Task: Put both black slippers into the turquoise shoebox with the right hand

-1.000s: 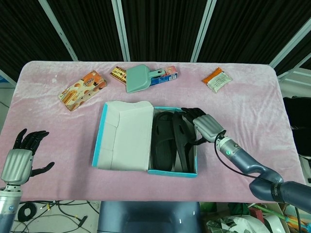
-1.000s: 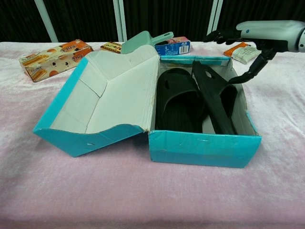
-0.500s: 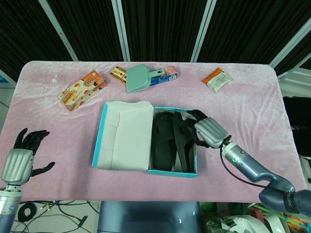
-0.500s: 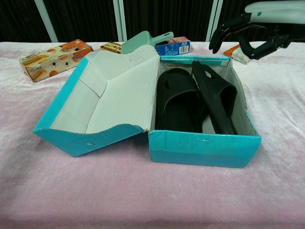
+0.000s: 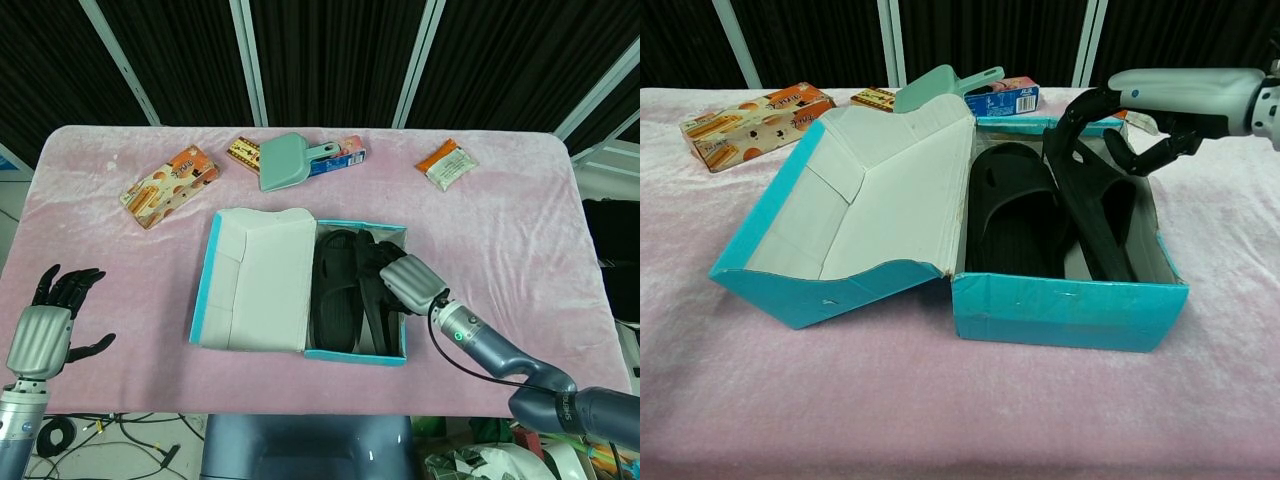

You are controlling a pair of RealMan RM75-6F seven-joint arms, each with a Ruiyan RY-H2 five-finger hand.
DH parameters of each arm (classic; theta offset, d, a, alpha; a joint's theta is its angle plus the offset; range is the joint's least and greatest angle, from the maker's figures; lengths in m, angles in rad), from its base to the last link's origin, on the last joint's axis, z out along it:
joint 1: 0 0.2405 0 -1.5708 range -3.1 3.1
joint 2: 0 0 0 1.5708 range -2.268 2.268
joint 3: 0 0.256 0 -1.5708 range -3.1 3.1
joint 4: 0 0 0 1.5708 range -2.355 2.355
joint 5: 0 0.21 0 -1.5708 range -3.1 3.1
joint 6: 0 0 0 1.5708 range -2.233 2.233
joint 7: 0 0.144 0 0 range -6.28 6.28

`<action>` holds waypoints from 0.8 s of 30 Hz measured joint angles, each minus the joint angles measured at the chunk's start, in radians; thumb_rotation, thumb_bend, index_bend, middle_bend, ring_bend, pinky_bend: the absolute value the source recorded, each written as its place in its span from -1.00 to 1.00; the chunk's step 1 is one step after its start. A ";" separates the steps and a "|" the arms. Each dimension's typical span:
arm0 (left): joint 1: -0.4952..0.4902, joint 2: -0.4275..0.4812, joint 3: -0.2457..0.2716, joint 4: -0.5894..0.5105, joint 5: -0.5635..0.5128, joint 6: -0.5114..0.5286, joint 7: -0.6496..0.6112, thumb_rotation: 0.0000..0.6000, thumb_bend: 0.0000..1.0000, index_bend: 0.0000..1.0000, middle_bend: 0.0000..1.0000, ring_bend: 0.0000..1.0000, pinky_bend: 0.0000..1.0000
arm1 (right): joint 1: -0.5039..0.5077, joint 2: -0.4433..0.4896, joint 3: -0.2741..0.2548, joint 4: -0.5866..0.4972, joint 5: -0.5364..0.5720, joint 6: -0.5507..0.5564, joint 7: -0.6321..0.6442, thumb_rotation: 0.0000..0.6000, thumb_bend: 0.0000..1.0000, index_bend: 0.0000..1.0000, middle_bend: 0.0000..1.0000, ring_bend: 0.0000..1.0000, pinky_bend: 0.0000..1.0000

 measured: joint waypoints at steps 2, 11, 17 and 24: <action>0.000 0.000 0.000 0.002 -0.001 0.000 -0.002 1.00 -1.00 -0.68 -0.69 -0.74 -1.00 | 0.001 -0.004 -0.001 -0.005 0.007 -0.005 -0.016 1.00 0.66 -0.36 -0.42 -0.96 -0.89; 0.003 -0.002 0.002 0.009 -0.001 0.002 -0.009 1.00 -1.00 -0.68 -0.69 -0.74 -1.00 | 0.002 -0.031 -0.010 0.014 0.048 -0.026 -0.076 1.00 0.66 -0.36 -0.42 -0.96 -0.89; 0.006 -0.003 0.004 0.012 0.003 0.009 -0.013 1.00 -1.00 -0.68 -0.69 -0.74 -1.00 | -0.010 -0.047 -0.020 0.061 0.067 -0.032 -0.076 1.00 0.66 -0.36 -0.41 -0.96 -0.89; 0.007 -0.004 0.005 0.012 0.010 0.013 -0.015 1.00 -1.00 -0.68 -0.69 -0.74 -1.00 | -0.030 -0.030 -0.027 0.050 0.046 -0.004 -0.064 1.00 0.21 -0.48 -0.52 -0.96 -0.89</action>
